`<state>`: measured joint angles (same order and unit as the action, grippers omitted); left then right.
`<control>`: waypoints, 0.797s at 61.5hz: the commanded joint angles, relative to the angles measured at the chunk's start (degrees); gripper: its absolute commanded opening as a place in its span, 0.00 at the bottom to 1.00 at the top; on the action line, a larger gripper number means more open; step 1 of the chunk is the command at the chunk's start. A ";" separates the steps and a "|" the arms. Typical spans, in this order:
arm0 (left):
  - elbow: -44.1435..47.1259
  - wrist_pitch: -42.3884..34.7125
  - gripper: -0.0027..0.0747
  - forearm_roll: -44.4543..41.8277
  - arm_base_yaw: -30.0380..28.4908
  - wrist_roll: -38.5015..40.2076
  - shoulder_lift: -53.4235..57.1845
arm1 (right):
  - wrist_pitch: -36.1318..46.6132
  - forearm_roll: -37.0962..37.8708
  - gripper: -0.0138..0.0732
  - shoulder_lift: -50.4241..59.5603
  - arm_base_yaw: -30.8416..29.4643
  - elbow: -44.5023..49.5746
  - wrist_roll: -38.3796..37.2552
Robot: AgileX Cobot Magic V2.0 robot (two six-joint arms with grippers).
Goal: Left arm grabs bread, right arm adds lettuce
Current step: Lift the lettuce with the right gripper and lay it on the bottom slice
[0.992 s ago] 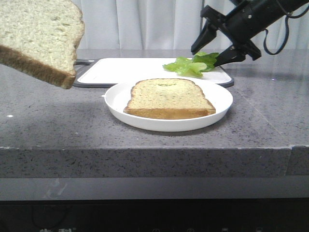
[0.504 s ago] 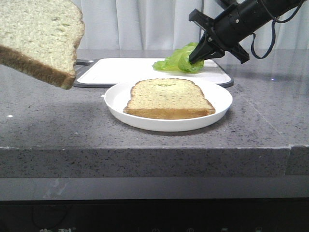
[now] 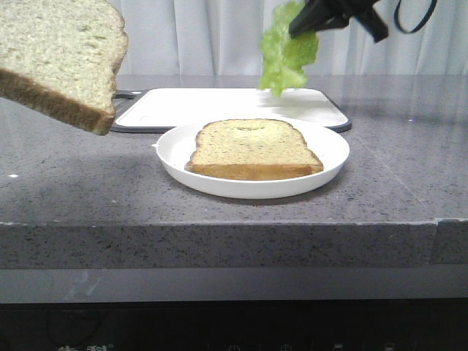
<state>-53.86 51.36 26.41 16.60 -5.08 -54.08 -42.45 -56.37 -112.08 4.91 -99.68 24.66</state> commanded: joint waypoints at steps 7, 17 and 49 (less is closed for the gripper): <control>-1.58 -3.07 0.01 2.14 -0.13 -0.01 0.88 | 2.10 -8.05 0.02 14.70 -0.31 10.43 9.24; -1.58 -3.07 0.01 2.14 -0.13 -0.01 0.88 | -1.64 -19.19 0.02 23.59 -0.31 21.66 21.93; -1.58 -3.07 0.01 2.14 -0.13 -0.01 0.88 | -17.45 -40.05 0.02 27.38 2.95 43.68 38.46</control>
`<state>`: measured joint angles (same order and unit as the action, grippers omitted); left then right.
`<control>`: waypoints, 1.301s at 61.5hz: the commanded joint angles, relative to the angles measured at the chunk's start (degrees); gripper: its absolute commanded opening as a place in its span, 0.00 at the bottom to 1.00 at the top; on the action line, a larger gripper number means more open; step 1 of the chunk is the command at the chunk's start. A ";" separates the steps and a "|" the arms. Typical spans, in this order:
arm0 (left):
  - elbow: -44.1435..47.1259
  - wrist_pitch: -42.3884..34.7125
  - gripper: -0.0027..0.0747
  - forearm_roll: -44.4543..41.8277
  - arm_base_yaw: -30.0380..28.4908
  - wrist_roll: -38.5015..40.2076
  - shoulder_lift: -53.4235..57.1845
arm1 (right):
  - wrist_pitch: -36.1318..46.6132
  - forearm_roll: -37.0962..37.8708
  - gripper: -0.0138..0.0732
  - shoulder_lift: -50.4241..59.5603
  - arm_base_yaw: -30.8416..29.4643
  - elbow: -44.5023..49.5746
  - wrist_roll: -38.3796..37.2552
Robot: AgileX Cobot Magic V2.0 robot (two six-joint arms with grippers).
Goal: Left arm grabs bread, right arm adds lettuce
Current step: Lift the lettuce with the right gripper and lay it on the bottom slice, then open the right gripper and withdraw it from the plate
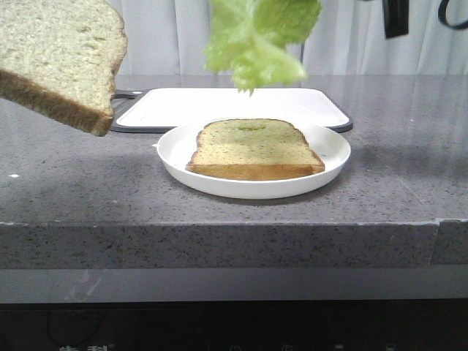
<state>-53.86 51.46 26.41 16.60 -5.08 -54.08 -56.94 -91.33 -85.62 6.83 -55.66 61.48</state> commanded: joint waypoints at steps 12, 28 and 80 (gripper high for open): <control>-1.58 -3.17 0.01 2.14 -0.13 -0.01 0.88 | -3.13 -7.49 0.02 -3.22 3.29 -0.34 1.93; -1.58 -3.17 0.01 2.14 -0.13 -0.01 0.88 | -1.14 -7.25 0.03 -7.27 2.89 -0.34 1.93; -1.58 -3.17 0.01 2.14 -0.13 -0.01 0.88 | 8.02 14.51 0.70 -2.61 -0.91 -0.71 -4.80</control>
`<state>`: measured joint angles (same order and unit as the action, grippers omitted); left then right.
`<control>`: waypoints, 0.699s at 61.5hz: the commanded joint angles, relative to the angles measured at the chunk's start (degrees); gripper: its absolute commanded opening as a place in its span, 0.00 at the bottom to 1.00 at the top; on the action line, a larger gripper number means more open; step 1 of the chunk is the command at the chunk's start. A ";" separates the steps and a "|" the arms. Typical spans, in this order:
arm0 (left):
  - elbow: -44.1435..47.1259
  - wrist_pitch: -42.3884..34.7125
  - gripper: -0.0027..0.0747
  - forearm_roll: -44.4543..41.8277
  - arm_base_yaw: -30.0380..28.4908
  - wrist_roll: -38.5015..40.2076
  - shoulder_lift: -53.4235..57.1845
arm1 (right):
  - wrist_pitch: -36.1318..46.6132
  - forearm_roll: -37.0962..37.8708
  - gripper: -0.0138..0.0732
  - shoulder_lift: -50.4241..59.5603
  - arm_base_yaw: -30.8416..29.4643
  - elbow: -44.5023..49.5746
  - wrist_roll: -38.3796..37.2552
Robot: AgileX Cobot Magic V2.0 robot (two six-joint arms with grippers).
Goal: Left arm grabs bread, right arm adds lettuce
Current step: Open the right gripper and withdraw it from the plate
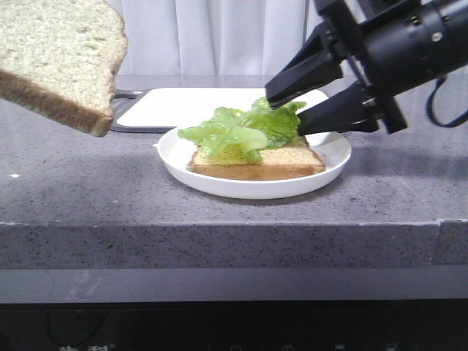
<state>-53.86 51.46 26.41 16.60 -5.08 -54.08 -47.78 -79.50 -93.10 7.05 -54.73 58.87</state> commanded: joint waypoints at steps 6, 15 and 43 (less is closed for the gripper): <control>-1.58 -3.17 0.01 2.14 -0.13 -0.01 0.88 | 0.17 7.78 0.70 9.08 -1.71 -1.64 -5.08; -1.58 -3.17 0.01 2.14 -0.13 -0.01 0.88 | 1.58 16.85 0.70 16.77 -1.75 -1.64 -10.97; -1.58 -3.17 0.01 2.14 -0.13 -0.01 0.88 | -9.51 57.31 0.70 38.22 -1.75 -1.57 -43.13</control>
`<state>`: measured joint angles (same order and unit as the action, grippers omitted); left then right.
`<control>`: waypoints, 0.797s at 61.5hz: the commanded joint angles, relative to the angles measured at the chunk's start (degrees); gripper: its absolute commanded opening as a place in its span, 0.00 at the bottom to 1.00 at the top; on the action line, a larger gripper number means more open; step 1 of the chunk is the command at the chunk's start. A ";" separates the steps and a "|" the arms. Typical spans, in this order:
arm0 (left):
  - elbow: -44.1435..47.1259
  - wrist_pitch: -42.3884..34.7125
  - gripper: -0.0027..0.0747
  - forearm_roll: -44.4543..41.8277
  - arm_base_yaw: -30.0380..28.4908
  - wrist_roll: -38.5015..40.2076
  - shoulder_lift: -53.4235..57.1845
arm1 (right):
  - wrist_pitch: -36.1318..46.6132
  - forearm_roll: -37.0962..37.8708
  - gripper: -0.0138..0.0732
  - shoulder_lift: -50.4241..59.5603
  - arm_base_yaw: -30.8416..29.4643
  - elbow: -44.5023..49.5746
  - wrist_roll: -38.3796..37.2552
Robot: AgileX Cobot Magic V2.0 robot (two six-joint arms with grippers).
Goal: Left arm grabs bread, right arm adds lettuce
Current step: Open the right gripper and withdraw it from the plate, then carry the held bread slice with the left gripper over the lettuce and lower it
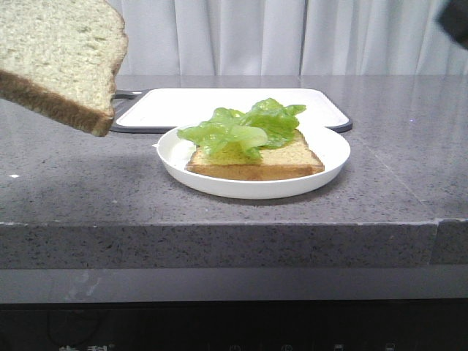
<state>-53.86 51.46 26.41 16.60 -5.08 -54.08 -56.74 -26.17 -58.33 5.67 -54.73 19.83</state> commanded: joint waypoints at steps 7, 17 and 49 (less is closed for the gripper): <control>-1.58 -3.17 0.01 2.14 -0.13 -0.01 0.88 | -1.43 4.56 0.70 7.18 -0.38 -1.46 -4.77; -1.58 -4.73 0.01 2.14 -0.13 -0.01 0.88 | -1.68 4.43 0.70 10.52 -0.38 -1.39 -4.77; -2.01 -8.79 0.01 37.13 -0.13 -24.02 -13.02 | -1.16 4.39 0.70 11.09 -0.38 -1.39 -4.77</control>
<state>-53.86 44.80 51.92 16.60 -22.05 -64.96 -60.91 -21.09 -47.50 5.67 -54.73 15.13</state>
